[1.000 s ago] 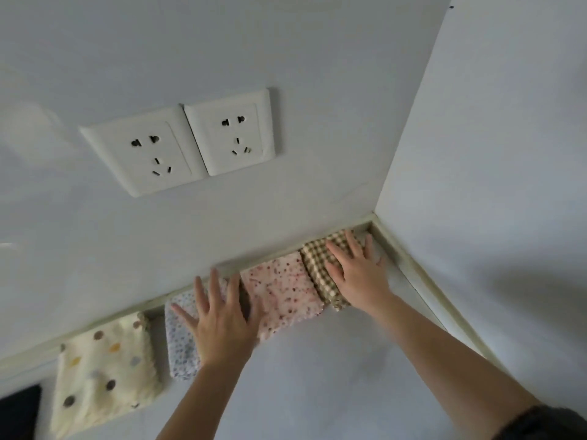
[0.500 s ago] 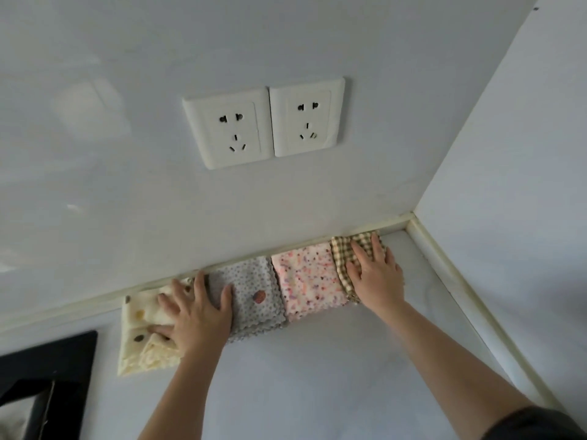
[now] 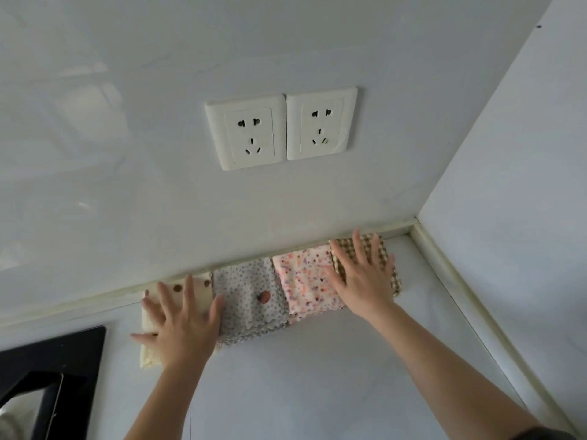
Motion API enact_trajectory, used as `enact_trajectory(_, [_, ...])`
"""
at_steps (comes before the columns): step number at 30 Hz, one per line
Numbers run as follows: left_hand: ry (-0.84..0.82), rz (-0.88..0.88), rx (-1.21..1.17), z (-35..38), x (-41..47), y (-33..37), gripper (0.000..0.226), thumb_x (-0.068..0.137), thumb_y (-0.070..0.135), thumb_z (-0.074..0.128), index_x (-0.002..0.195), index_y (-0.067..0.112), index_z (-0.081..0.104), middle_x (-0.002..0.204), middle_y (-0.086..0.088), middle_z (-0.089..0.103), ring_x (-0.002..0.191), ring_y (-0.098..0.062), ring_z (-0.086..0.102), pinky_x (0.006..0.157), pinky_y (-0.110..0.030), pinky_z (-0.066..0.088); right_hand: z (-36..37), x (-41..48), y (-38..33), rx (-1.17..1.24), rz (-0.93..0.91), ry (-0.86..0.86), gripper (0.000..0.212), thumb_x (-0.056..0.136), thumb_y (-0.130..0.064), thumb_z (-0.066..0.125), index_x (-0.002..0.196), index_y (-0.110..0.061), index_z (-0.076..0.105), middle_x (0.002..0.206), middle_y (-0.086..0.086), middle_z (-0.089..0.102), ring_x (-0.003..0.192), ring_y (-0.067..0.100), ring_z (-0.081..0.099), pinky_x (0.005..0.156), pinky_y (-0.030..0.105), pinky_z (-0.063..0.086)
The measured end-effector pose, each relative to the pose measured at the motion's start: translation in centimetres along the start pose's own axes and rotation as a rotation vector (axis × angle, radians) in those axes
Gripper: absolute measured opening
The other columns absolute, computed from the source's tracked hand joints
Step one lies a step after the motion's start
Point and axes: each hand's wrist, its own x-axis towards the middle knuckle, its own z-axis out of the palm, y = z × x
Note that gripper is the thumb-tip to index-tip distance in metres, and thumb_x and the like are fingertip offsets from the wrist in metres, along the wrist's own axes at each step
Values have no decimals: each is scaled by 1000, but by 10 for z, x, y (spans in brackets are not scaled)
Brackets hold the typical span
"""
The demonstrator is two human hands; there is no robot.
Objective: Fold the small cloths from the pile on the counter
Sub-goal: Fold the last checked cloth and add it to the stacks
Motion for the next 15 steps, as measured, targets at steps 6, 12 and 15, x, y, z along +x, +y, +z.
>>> enact_trajectory(6, [-50,10,-39,8,-4,14,73,84,76,21,147,44,5,158,-6,-5,145,-32,-12,104,-72,20,20,0,-6,-34,-32,-99,74,78,-77,-14,147,-52,-10,161,2,-22,144,39,-24,113,69,-2])
enact_trajectory(12, [158,305,27,-4,-17,36,76,90,69,9,153,28,6,162,-10,-6,148,-31,-12,111,-65,-7,0,2,8,-87,-69,-18,74,81,-73,-12,150,-46,-9,157,1,-24,145,38,-23,112,63,-9])
enact_trajectory(15, [170,659,60,5,-37,82,67,96,62,18,152,25,15,161,-10,9,148,-32,6,114,-63,5,3,0,14,-130,-143,-98,81,75,-65,-16,152,-39,-10,159,4,-24,145,35,-24,118,58,-8])
